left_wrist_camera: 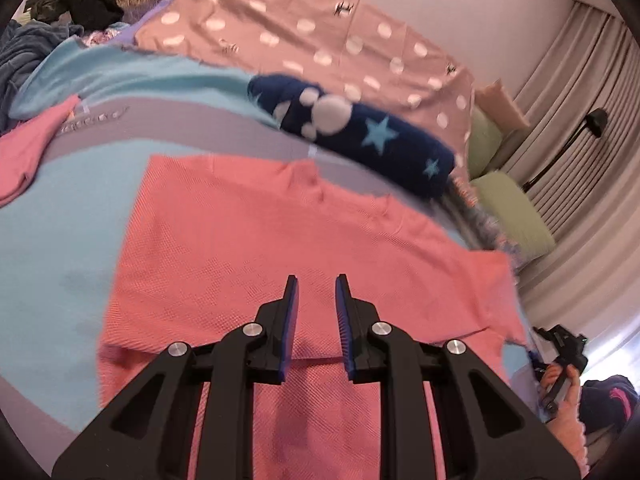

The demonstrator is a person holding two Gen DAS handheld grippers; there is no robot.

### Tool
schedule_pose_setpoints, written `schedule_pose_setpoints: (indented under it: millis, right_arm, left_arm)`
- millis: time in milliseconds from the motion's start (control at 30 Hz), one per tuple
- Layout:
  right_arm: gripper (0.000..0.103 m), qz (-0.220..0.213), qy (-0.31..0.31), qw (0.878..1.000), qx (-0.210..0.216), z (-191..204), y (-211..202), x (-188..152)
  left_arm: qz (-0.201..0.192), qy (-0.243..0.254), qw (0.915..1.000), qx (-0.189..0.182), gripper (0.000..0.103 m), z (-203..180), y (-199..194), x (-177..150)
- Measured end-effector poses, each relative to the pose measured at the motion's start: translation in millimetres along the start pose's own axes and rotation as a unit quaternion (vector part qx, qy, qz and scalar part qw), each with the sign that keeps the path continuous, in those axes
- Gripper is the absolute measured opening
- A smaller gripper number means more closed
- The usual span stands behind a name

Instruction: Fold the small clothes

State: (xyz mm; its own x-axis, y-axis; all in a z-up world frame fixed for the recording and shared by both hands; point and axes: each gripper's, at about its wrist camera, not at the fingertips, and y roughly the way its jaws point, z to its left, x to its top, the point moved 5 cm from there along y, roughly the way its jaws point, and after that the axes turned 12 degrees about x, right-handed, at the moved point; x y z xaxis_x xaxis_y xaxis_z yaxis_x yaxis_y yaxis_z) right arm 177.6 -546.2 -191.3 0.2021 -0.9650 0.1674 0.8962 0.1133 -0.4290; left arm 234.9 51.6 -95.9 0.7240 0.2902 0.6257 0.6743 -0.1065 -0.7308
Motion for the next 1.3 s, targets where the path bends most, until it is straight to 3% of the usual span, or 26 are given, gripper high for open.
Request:
schedule_pose_setpoints:
  millis: [33, 100, 167, 267, 467, 600, 733, 867, 1033, 1133, 1167, 1233, 1300]
  right_arm:
    - [0.021, -0.006, 0.009, 1.0, 0.001, -3.2, 3.9, 4.6]
    - [0.009, -0.004, 0.025, 1.0, 0.003, -13.0, 8.4, 13.1]
    - [0.007, 0.002, 0.038, 0.999, 0.027, -21.8, 2.2, 18.2]
    - [0.006, 0.01, 0.021, 0.997, 0.07, -5.9, -5.6, 17.6]
    - [0.006, 0.058, -0.089, 0.98, 0.166, 95.9, -7.4, -24.6]
    - [0.006, 0.114, -0.178, 0.954, 0.214, 168.9, -2.2, -86.0]
    - [0.006, 0.173, -0.235, 0.924, 0.245, 216.8, 10.8, -153.5]
    - [0.006, 0.233, -0.272, 0.895, 0.268, 241.7, 18.1, -220.6]
    - [0.006, 0.298, -0.347, 0.85, 0.263, 253.8, 28.2, -308.5]
    - [0.006, 0.333, -0.359, 0.834, 0.253, 245.5, 37.5, -344.9]
    - [0.006, 0.339, -0.365, 0.83, 0.25, 241.2, 36.9, -352.7]
    - [0.006, 0.344, -0.392, 0.819, 0.239, 234.6, 34.4, -368.4]
    - [0.007, 0.355, -0.432, 0.797, 0.227, 224.2, 28.7, -385.8]
  left_arm:
    - [0.0, 0.007, 0.9997, 0.023, 0.02, 2.3, 8.8, -2.5]
    - [0.017, 0.005, 0.9989, 0.044, 0.02, 11.2, 22.0, -11.6]
    - [0.027, -0.034, 0.999, 0.009, 0.018, 26.0, 25.1, -11.0]
    - [0.026, -0.066, 0.9974, -0.01, 0.013, 39.1, 24.6, -13.1]
    - [0.015, -0.064, 0.9978, 0.004, 0.011, 37.3, 20.9, -13.3]
    - [0.0, -0.085, 0.9951, 0.051, 0.006, 53.3, 14.4, -12.2]
    - [0.011, -0.101, 0.9938, 0.045, 0.004, 65.0, 17.3, -12.0]
    - [-0.001, -0.105, 0.9918, 0.072, 0.004, 69.0, 11.5, -12.1]
    - [-0.008, -0.113, 0.9918, 0.06, 0.003, 70.2, 7.7, -10.7]
    - [-0.022, -0.113, 0.9929, -0.029, 0.005, 63.5, -2.4, -6.5]
    - [-0.019, -0.113, 0.9887, -0.098, 0.005, 56.3, -7.1, -4.2]
    - [-0.01, -0.115, 0.9773, -0.178, 0.006, 46.8, -12.9, -3.2]
    - [0.004, -0.104, 0.9688, -0.225, 0.021, 36.1, -14.5, -5.5]
